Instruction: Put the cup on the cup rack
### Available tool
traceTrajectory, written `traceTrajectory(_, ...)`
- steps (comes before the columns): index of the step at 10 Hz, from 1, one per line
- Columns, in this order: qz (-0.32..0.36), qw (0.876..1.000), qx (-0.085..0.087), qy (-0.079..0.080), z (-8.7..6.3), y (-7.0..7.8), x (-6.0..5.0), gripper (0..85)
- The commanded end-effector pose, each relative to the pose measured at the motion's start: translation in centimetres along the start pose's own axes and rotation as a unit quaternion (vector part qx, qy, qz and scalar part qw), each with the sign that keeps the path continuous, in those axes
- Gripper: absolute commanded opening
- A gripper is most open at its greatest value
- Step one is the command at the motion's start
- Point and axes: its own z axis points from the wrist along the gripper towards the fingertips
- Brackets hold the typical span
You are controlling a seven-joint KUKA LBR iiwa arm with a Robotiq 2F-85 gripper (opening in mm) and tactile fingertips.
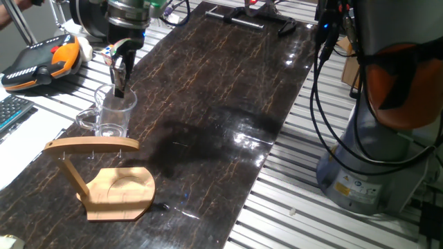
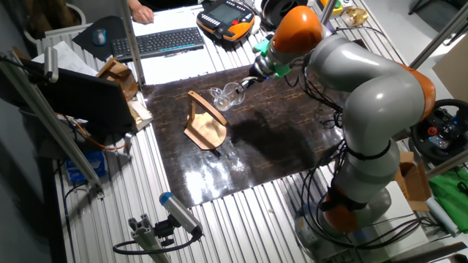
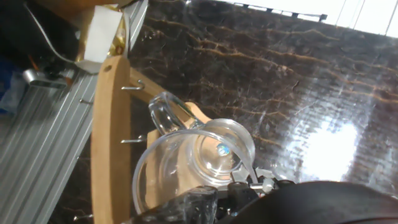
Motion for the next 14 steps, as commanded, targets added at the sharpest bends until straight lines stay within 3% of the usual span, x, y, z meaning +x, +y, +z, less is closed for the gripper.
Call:
traceTrajectory(1, 0.0, 1.0, 0.005, 0.001, 0.1, 0.3, 0.2, 1.0)
traceTrajectory(9, 0.0, 1.0, 0.001, 0.014, 1.0, 2.2, 1.5, 1.0)
traceTrajectory(14, 0.0, 1.0, 0.002, 0.012, 1.6, 2.9, 1.7, 1.0)
